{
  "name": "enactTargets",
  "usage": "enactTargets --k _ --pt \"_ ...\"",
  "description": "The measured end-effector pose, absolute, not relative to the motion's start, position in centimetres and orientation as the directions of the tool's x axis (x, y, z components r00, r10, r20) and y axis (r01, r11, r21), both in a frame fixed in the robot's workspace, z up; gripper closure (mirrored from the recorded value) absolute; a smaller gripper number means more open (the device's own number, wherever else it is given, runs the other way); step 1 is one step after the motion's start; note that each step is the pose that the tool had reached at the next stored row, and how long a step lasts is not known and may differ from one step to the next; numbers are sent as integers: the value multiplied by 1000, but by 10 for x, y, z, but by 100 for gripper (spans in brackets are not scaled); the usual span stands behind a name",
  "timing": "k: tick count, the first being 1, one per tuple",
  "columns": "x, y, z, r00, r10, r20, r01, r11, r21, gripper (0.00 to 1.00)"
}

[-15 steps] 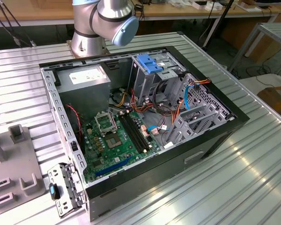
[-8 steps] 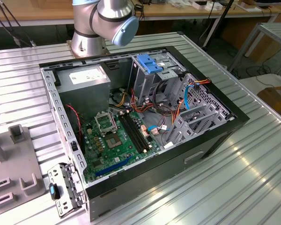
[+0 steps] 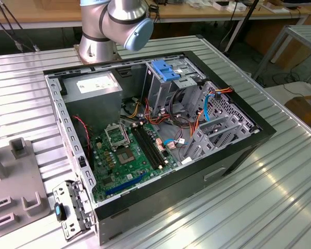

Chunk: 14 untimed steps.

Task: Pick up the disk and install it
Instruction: 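Pick up the disk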

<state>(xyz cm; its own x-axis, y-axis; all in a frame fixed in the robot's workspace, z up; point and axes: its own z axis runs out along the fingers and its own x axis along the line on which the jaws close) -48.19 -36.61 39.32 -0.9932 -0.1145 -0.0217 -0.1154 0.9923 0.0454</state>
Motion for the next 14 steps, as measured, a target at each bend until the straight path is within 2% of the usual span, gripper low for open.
enactTargets --k 1,3,6,7,11,12,14 --pt "-482 -366 393 -986 -164 -22 -165 985 45 89" --pt "-482 -366 393 -964 -265 -21 -265 963 43 75" --pt "-481 -366 392 -946 -325 -19 -326 945 37 74" --pt "-480 -366 392 -932 -363 -19 -364 931 37 67" --pt "-480 -366 391 -890 -456 -19 -456 889 37 66" --pt "-480 -366 390 -881 -473 -19 -474 880 37 60" --pt "-480 -366 390 -857 -516 -19 -516 856 37 59"
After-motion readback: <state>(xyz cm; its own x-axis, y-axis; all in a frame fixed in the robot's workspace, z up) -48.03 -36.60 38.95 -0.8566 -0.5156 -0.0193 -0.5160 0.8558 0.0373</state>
